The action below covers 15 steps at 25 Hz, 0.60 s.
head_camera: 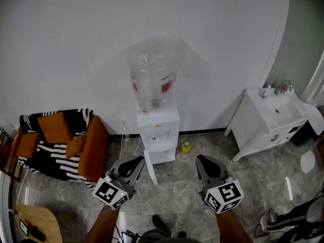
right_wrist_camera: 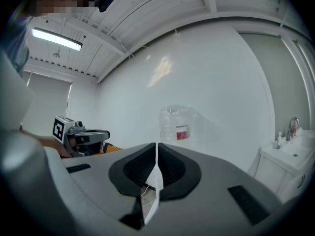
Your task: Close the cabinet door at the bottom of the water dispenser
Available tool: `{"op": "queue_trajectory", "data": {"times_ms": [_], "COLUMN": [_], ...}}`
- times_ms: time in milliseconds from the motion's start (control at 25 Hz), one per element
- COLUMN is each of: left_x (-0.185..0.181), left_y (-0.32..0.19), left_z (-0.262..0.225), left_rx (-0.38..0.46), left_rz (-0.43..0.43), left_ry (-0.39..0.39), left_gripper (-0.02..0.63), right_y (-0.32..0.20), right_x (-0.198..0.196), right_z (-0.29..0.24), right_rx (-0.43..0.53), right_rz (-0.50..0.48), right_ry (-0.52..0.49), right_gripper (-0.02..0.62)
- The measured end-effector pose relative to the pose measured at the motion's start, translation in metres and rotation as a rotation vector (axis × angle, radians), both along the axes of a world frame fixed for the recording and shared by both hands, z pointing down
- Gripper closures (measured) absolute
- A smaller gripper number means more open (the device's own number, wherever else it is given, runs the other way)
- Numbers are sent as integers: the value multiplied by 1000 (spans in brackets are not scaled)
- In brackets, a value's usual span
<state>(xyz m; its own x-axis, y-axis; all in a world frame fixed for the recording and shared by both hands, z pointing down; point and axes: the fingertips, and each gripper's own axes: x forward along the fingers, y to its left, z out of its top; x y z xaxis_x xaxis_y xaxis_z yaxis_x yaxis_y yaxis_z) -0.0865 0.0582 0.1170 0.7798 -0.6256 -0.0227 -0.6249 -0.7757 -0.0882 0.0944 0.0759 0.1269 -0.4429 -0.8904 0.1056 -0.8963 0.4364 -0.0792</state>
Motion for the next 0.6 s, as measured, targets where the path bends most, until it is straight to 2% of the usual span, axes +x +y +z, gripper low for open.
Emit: {"op": "queue_trajectory", "data": {"times_ms": [320, 600], "left_x": [-19, -32], "left_y": [-48, -78], "left_z": [21, 63], "left_rx": [-30, -90], "left_rz": [18, 17], "left_ry": [24, 4], "left_gripper": [592, 592], "right_y": [-36, -60], "right_x": [-16, -25], "right_z": [13, 35], "right_rx": [-34, -64], "right_rz": [32, 30], "right_ry": [26, 42], "right_gripper": [557, 557]}}
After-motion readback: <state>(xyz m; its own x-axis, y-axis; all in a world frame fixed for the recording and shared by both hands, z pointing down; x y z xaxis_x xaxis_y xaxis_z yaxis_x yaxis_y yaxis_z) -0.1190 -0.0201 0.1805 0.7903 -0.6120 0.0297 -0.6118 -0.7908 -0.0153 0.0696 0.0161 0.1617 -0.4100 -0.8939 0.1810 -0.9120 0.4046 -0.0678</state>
